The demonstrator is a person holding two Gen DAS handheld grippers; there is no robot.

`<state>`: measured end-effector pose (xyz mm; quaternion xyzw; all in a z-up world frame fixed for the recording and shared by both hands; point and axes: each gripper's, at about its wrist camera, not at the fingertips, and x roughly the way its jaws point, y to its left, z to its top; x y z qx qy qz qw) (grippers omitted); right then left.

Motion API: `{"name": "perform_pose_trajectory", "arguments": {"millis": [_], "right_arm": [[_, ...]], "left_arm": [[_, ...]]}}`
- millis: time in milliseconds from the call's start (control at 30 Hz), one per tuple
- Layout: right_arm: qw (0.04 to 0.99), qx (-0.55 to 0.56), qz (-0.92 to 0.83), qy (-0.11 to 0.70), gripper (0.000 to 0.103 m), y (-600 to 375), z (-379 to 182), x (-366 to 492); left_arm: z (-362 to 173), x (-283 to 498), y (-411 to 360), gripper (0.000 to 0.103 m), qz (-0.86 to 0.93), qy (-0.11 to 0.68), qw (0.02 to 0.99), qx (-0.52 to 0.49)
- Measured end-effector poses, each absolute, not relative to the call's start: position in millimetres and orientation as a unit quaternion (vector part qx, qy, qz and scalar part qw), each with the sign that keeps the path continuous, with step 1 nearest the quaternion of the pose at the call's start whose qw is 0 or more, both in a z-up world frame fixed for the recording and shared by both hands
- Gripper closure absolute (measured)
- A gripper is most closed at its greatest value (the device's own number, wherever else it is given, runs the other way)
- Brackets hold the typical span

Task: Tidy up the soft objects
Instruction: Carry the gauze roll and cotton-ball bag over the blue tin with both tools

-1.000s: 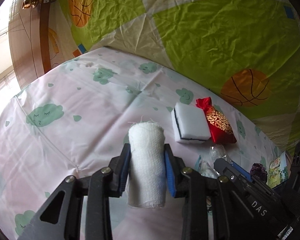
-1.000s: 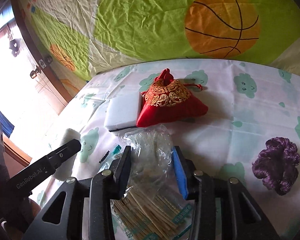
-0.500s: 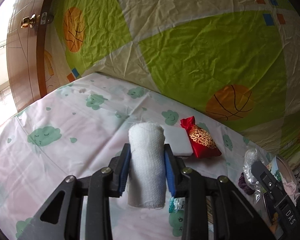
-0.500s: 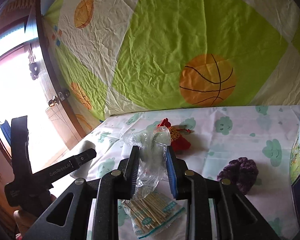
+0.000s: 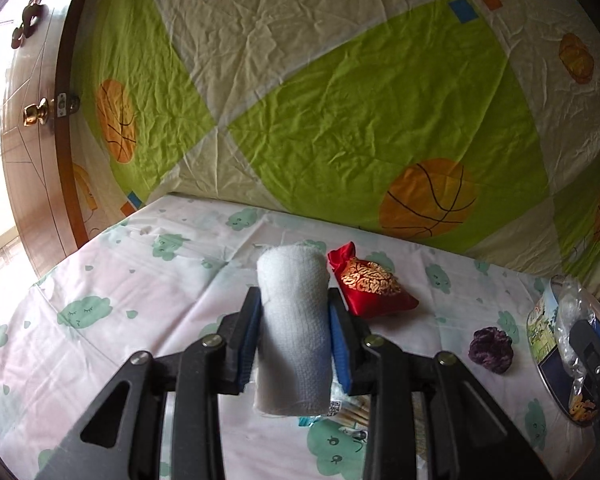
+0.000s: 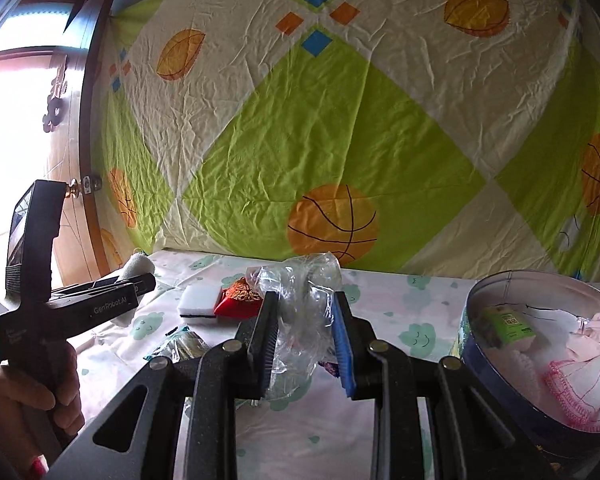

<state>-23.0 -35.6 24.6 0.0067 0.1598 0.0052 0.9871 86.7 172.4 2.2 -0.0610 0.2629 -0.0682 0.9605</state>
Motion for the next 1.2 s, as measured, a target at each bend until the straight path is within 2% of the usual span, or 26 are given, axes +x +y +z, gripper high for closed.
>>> {"name": "perform_pose_trajectory", "arguments": {"millis": [500,1200], "right_arm": [[0.99,0.009,-0.015,0.14,0.075,-64,30,-49],[0.992,-0.014,-0.069,0.101,0.074,-116,37,-97]], "left_arm": [[2,61,126,0.072,-0.046,0.256,0.965,-0.024],[8,16,35,0.072,-0.103,0.26,0.96,-0.002]]}}
